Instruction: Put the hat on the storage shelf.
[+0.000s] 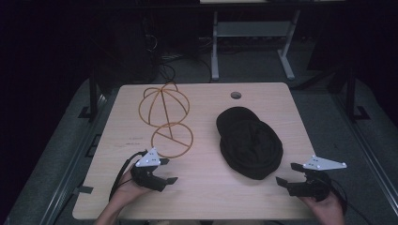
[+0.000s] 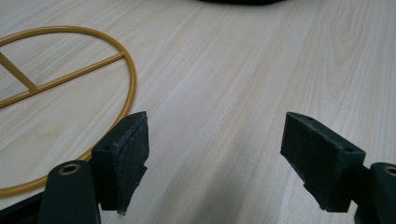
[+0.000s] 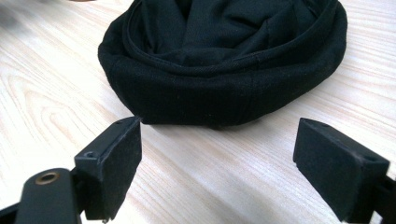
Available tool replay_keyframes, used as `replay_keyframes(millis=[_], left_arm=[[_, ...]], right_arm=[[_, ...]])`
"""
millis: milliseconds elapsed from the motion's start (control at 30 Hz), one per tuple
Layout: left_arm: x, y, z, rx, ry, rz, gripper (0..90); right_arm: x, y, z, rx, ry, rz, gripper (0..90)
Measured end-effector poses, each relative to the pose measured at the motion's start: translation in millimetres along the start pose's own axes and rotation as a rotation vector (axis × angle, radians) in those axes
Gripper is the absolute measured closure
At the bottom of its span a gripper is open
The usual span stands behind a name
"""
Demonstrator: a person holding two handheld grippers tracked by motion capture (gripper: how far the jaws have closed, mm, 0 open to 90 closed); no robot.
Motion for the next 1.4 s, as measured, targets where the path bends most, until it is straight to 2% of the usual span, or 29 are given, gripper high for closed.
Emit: replay_keyframes(millis=[267,300,400,467,533,600,700,767,833,867,933,1000,1067,1300,1400], left_arm=[[0.5,-6.4,-6.8,0.014,0.016,0.005,23.5],[-0.7,-12.8,-10.6,0.037,0.02,0.002,23.8],[-1.0,-26.7,-15.6,0.064,0.029,-0.006,23.9],[-0.7,-41.4,-20.6,0.083,0.047,-0.028,24.2],[1.0,-54.2,-24.9,0.124,0.04,-0.026,25.3],[3.9,-65.6,-30.2,0.14,0.05,-0.034,25.3],[11.3,-84.6,-36.9,0.186,0.056,-0.023,25.4],[18.4,-97.0,-40.5,0.202,0.073,-0.011,26.0],[20.9,-101.0,-41.4,0.203,0.078,-0.009,26.9],[29.1,-112.1,-43.7,0.215,0.097,-0.003,27.1],[37.1,-121.7,-45.7,0.224,0.111,0.002,27.4],[42.0,-127.8,-46.5,0.243,0.121,-0.005,31.8],[49.1,-135.0,-48.0,0.244,0.134,-0.002,32.7],[72.6,-154.4,-49.0,0.297,0.17,0.022,35.8],[80.0,-160.4,-49.6,0.308,0.185,0.033,37.2]], right_arm=[[-2.6,0.6,0.1,0.014,-0.013,-0.007,14.9],[-3.8,-0.4,1.8,0.013,-0.01,-0.011,14.9],[-5.1,-1.8,3.7,0.017,-0.015,-0.011,14.9],[-6.3,-1.6,3.2,0.021,-0.018,-0.016,14.9],[-9.1,1.4,2.5,0.027,-0.018,-0.015,14.9],[-12.7,4.5,1.3,0.033,-0.018,-0.021,14.9],[-17.0,7.2,-0.5,0.034,-0.016,-0.034,14.9],[-18.8,9.2,-2.3,0.037,-0.015,-0.032,14.9],[-19.9,9.8,-4.1,0.042,-0.019,-0.034,14.9],[-20.4,9.8,-4.7,0.042,-0.02,-0.038,14.9],[-21.0,10.0,-4.9,0.04,-0.021,-0.038,14.9],[-20.7,10.1,-4.7,0.035,-0.023,-0.036,14.9],[-20.2,10.1,-4.0,0.032,-0.024,-0.03,14.9],[-18.6,7.0,0.4,0.013,-0.034,-0.03,14.9],[-17.0,6.7,1.7,0.007,-0.038,-0.024,14.9]])
Point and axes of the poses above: each handheld gripper's, and its own axes: x roughly forward along the jaws, y roughly out of its underside, z roughly to its left, the point moved 6 cm from there along x, roughly forward along the jaws, and after that the axes turned 12 degrees about z, right-handed, at the moved point
